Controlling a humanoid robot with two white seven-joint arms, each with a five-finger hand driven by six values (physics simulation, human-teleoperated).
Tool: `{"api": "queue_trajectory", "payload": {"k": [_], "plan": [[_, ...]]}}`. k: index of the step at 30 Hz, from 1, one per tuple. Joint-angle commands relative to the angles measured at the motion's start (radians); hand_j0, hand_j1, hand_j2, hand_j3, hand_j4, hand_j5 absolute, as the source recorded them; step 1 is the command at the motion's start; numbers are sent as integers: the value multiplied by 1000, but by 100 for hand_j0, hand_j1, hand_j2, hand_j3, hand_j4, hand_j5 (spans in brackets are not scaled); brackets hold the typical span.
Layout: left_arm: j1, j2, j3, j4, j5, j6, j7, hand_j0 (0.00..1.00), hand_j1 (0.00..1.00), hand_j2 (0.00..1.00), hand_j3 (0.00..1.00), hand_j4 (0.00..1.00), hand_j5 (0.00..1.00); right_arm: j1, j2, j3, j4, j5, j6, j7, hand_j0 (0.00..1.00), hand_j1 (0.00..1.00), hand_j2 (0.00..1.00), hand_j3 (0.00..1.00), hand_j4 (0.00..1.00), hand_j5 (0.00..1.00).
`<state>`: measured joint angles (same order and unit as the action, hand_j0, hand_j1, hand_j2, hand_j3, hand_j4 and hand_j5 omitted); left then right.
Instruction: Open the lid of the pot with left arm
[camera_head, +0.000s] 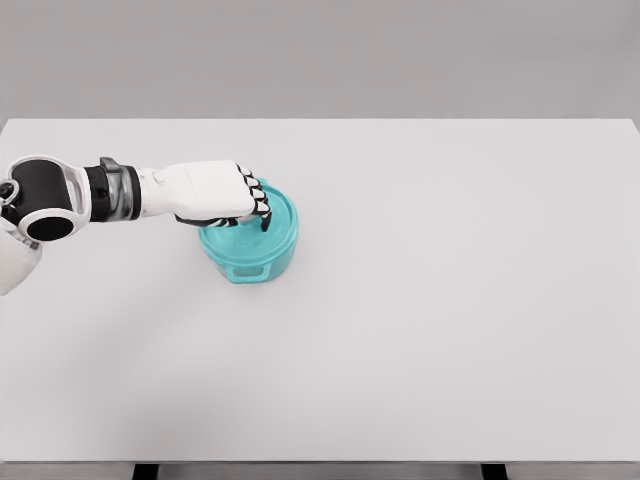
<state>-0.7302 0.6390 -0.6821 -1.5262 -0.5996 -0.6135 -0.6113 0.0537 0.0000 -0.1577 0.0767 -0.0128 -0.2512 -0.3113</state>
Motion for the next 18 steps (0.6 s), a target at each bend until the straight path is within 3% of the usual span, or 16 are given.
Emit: {"api": "queue_trajectory", "payload": {"k": [1, 10, 14, 18], "plan": [[0, 1, 1, 0, 4, 3, 0, 55, 55, 55, 55, 55, 55, 0, 0, 0, 0, -1, 0, 0, 100, 100, 100, 100, 100, 100], [-8, 7, 13, -2, 17, 3, 0, 55, 55, 55, 55, 55, 55, 0, 0, 0, 0, -1, 0, 0, 100, 100, 100, 100, 100, 100], [-8, 90, 33, -8, 119, 3, 0, 55, 55, 55, 55, 55, 55, 0, 0, 0, 0, -1, 0, 0, 100, 100, 100, 100, 100, 100], [-8, 119, 50, -12, 141, 3, 0, 55, 55, 55, 55, 55, 55, 0, 0, 0, 0, -1, 0, 0, 100, 100, 100, 100, 100, 100]]}}
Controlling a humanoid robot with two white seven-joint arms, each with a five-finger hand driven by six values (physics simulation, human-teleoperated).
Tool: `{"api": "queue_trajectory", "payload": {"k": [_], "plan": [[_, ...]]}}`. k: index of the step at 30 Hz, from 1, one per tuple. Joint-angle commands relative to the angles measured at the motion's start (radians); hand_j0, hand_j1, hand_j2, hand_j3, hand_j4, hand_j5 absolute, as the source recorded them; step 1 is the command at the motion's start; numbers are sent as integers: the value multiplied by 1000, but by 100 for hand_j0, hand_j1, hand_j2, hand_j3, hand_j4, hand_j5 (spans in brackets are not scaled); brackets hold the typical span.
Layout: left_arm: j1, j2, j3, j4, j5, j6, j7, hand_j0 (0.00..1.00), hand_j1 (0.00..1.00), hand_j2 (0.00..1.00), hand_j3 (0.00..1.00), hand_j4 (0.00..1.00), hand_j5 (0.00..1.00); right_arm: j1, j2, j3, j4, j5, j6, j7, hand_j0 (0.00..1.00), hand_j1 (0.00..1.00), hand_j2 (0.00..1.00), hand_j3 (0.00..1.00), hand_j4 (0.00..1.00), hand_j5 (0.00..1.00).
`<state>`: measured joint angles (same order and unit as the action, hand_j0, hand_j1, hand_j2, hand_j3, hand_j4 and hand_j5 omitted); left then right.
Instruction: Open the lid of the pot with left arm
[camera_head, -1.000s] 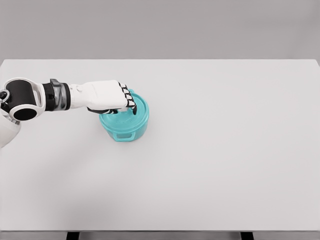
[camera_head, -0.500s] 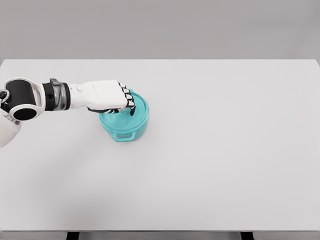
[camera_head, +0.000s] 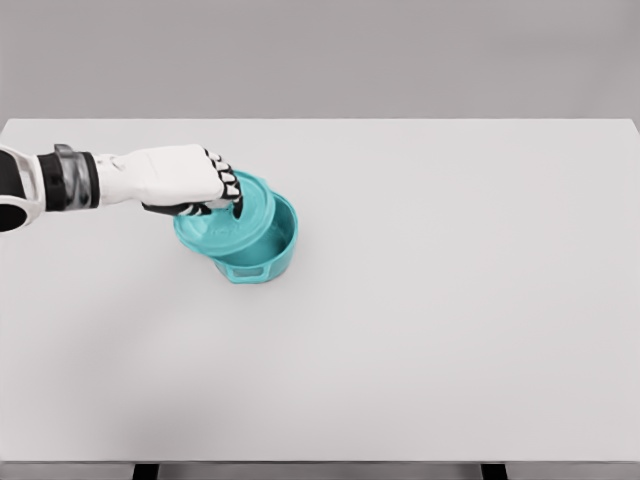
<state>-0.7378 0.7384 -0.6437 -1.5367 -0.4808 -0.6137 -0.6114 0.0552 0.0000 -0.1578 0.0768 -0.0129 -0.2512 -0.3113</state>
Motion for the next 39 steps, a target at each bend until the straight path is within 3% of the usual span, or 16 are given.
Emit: {"api": "queue_trajectory", "payload": {"k": [1, 5, 7, 12, 15, 18, 22, 28, 32, 39], "plan": [[0, 30, 32, -3, 39, 3, 1, 55, 55, 55, 55, 55, 55, -2, 0, 0, 0, -1, 0, 0, 100, 100, 100, 100, 100, 100], [-2, 121, 42, -14, 142, 3, 1, 52, 52, 52, 52, 52, 52, -2, 0, 0, 0, -1, 0, 0, 100, 100, 100, 100, 100, 100], [2, 151, 78, -14, 148, 3, 1, 52, 52, 52, 52, 52, 52, -2, 0, 0, 0, -1, 0, 0, 100, 100, 100, 100, 100, 100], [20, 228, 79, -10, 142, 3, 1, 53, 53, 53, 53, 53, 53, -2, 0, 0, 0, -1, 0, 0, 100, 100, 100, 100, 100, 100], [67, 276, 82, 1, 146, 3, 1, 53, 53, 53, 53, 53, 53, -2, 0, 0, 0, -1, 0, 0, 100, 100, 100, 100, 100, 100], [92, 277, 82, 66, 142, 3, 1, 53, 53, 53, 53, 53, 53, -2, 0, 0, 0, -1, 0, 0, 100, 100, 100, 100, 100, 100], [94, 274, 82, 105, 131, 3, 1, 53, 53, 53, 53, 53, 53, -2, 0, 0, 0, -1, 0, 0, 100, 100, 100, 100, 100, 100], [141, 274, 82, 139, 125, 3, 1, 53, 53, 53, 53, 53, 53, -2, 0, 0, 0, -1, 0, 0, 100, 100, 100, 100, 100, 100], [143, 276, 82, 194, 114, 3, 1, 53, 53, 53, 53, 53, 53, -2, 0, 0, 0, -1, 0, 0, 100, 100, 100, 100, 100, 100], [144, 274, 81, 221, 90, 3, 1, 54, 54, 54, 54, 54, 54, -2, 0, 0, 0, -1, 0, 0, 100, 100, 100, 100, 100, 100]]}}
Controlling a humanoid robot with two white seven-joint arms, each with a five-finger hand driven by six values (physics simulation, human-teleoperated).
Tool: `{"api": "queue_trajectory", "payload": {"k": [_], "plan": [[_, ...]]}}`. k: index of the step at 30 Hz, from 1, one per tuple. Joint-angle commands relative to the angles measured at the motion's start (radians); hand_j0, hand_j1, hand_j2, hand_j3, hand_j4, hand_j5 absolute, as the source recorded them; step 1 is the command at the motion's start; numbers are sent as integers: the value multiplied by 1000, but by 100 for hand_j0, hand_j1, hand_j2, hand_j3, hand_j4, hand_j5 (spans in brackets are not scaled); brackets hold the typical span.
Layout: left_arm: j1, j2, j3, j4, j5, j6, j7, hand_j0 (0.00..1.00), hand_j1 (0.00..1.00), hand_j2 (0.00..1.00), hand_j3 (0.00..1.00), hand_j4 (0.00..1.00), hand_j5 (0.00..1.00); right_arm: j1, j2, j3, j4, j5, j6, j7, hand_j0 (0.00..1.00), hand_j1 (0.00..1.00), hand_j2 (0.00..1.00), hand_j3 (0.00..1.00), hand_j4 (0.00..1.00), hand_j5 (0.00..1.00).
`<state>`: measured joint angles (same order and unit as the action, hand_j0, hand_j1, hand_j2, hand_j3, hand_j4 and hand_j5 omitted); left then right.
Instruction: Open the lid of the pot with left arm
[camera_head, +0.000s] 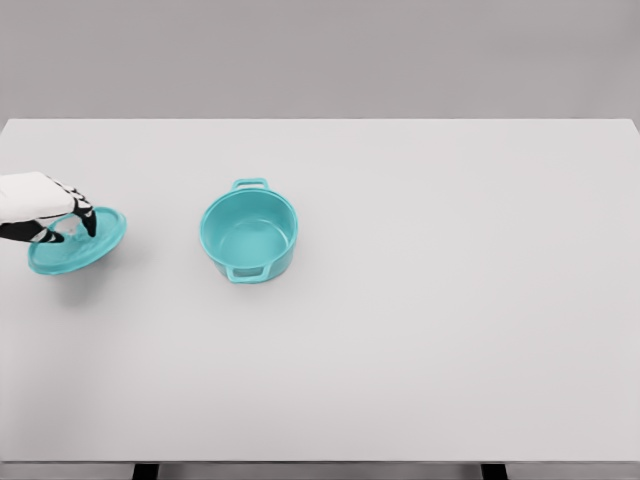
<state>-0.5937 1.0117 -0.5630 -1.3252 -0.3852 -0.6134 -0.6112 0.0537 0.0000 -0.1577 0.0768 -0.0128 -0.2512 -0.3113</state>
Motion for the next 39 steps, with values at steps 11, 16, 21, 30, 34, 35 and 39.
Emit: {"api": "queue_trajectory", "payload": {"k": [11, 16, 21, 30, 34, 35, 39], "plan": [[-3, -5, 3, 30, -32, 3, 0, 68, 68, 68, 68, 68, 68, 0, 0, 0, 0, -1, 0, 0, 100, 100, 100, 100, 100, 100], [-2, -13, 38, 50, -109, 3, 0, 97, 97, 97, 97, 97, 97, 2, 0, 0, 0, -2, 0, 0, 100, 100, 100, 100, 100, 100], [-2, -35, 143, 47, -97, 3, 0, 100, 100, 100, 100, 100, 100, 2, 0, 0, 0, -1, 0, 0, 100, 100, 100, 100, 100, 100], [14, -154, 321, 84, 189, 3, 0, 100, 100, 100, 100, 100, 100, 2, 0, 0, 0, -1, 0, 0, 100, 100, 100, 100, 100, 100], [14, -174, 319, 80, 193, 3, 0, 100, 100, 100, 100, 100, 100, 0, 0, 0, 0, -1, 0, 0, 100, 100, 100, 100, 100, 100], [14, -176, 319, 78, 192, 3, 0, 100, 100, 100, 100, 100, 100, 0, 0, 0, 0, -1, 0, 0, 100, 100, 100, 100, 100, 100], [23, -179, 313, 73, 190, 3, 0, 100, 100, 100, 100, 100, 100, 0, 0, 0, 0, -1, 0, 0, 100, 100, 100, 100, 100, 100]]}}
